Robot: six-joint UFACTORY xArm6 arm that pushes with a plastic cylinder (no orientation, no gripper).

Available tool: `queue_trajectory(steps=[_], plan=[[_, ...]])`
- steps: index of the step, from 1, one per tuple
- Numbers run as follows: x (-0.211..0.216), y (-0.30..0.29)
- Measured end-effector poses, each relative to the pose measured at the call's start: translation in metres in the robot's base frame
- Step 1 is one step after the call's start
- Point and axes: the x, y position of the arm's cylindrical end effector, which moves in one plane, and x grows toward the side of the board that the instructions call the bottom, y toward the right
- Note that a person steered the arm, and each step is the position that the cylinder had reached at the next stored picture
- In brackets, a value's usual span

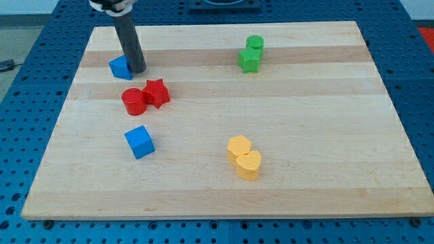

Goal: Place the blue triangle to the center left

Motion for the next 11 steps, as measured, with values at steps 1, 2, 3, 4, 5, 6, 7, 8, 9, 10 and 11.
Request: queue_trajectory(steps=[1, 2, 3, 4, 5, 6, 7, 8, 9, 10, 11], plan=[[-0.006, -0.017], [-0.016, -0.022], [-0.047, -0.026], [-0.043, -0.036], [-0.019, -0.04], [0.006, -0.04], [0.025, -0.047], [0.008, -0.049], [-0.002, -0.062], [0.023, -0.073], [0.05, -0.074]])
